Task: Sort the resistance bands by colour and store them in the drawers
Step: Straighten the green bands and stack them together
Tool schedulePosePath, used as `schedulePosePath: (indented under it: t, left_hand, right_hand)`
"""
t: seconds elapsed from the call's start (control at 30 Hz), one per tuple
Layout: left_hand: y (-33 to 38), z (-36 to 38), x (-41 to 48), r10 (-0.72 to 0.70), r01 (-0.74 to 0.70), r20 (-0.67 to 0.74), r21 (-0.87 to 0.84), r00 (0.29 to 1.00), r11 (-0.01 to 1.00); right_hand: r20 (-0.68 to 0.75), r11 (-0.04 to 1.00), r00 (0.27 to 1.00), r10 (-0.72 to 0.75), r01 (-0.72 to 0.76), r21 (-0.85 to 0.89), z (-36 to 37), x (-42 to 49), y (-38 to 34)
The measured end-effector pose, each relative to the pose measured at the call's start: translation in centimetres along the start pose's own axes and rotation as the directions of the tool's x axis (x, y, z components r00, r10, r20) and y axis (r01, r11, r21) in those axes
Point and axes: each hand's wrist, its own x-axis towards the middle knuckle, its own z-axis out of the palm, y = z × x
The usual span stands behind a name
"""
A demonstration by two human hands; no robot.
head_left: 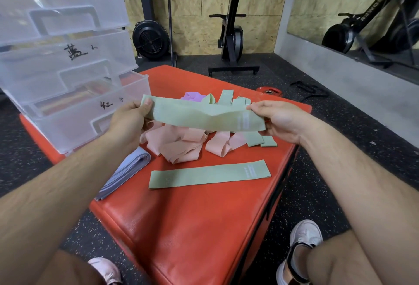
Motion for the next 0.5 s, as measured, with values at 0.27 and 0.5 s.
schedulePosePath:
  t: [0.27,0.5]
  left_hand:
    - [-0.3,-1.1,-0.8,-0.02,0.02,0.003,0.018,1.0,1.0]
    - [-0.4,-2.0,-1.4,-0.002,0.002,-0.009,0.039,1.0,0.999]
  right_hand:
    - [0.068,0.995,0.994,-0.082,0.086,-0.051,0.0,-1.4,-0.1]
    - [0.053,0.983,0.991,-0.125,0.131,-0.128,-0.5,-1.9,0.3]
